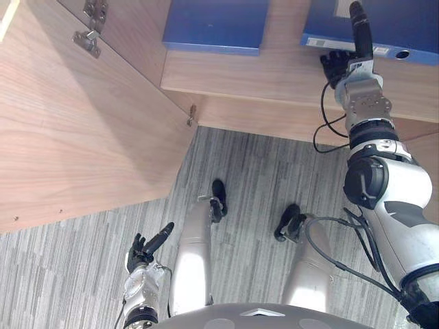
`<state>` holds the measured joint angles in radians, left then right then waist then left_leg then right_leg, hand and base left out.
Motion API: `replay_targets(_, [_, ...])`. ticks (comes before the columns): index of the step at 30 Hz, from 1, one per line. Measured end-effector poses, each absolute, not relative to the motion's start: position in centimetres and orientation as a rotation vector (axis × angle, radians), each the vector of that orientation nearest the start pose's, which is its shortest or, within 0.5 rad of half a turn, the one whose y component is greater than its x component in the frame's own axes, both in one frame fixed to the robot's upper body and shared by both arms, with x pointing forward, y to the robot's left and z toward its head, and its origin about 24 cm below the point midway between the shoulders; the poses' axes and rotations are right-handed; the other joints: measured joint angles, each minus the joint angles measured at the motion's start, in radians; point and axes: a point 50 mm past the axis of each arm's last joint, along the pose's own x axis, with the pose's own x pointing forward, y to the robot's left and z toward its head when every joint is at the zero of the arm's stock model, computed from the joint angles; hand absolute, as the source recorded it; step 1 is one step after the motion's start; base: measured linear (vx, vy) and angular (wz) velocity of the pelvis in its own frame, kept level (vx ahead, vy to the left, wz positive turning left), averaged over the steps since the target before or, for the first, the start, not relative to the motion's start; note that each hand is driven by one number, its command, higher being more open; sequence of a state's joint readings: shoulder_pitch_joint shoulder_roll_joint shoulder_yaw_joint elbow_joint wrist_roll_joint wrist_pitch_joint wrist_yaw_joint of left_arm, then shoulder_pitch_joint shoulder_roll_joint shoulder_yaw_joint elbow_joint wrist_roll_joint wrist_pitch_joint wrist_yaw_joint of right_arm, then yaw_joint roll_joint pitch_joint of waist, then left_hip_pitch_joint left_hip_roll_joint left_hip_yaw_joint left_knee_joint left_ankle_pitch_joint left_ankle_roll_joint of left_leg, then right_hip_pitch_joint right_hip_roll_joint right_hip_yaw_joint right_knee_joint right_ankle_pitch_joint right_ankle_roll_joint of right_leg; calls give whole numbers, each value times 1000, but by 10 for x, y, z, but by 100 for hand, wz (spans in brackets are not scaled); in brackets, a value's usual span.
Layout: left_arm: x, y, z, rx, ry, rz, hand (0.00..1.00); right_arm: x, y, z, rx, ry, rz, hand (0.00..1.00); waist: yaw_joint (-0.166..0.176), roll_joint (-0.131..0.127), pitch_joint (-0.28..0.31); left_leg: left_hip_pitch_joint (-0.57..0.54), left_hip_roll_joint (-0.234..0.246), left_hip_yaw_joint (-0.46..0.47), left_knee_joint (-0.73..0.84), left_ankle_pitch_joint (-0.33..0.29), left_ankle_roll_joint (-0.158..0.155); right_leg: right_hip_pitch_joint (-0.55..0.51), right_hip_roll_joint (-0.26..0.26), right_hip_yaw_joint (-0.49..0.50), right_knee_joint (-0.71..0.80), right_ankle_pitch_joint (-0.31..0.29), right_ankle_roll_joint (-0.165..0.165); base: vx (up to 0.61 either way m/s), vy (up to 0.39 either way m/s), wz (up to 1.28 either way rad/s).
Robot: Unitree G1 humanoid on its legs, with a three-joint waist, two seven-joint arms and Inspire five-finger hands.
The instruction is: Walk over to the cabinet, pick up the folder, carry it to the office cabinet, place the folder inside the office cabinet, then close the office cabinet door
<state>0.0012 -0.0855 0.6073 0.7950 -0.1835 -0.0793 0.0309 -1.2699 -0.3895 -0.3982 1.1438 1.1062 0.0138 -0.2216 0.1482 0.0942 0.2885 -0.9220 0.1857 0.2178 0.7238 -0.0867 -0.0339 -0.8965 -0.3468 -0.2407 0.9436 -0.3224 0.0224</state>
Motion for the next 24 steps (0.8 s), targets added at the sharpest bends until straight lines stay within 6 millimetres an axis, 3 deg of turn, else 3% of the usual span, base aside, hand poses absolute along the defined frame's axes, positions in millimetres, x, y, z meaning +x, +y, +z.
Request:
replay_targets(5, [146,222,-126,-425,699,635,100,422,-231,236,1089,-121,-240,100,-21,-10,-5,42,-2,23,-49,7,8,34,5,0,-55,21,7,21,11,-5])
replay_targets(10, [143,222,-128,-427,706,628,100,419,-245,236,738,-79,-234,100,-22,-12,-6,82,-5,34,-85,11,9,71,11,-2,-99,34,16,18,0,-4])
replay_targets(15, [136,221,-130,-427,720,597,100,416,-259,227,259,29,-231,100,-24,-12,-6,135,-20,40,-142,26,5,118,10,-10,-140,39,22,26,-24,2])
replay_targets(23, [123,232,-133,-407,746,586,100,411,-273,236,-155,80,-191,100,-41,-13,-7,190,-30,46,-224,53,-1,167,18,-28,-206,56,26,45,-38,1])
replay_targets(24, [118,235,-134,-404,748,571,100,409,-280,235,-307,137,-170,100,-41,-13,-7,217,-34,53,-244,54,-2,189,19,-29,-223,58,27,78,-65,-2])
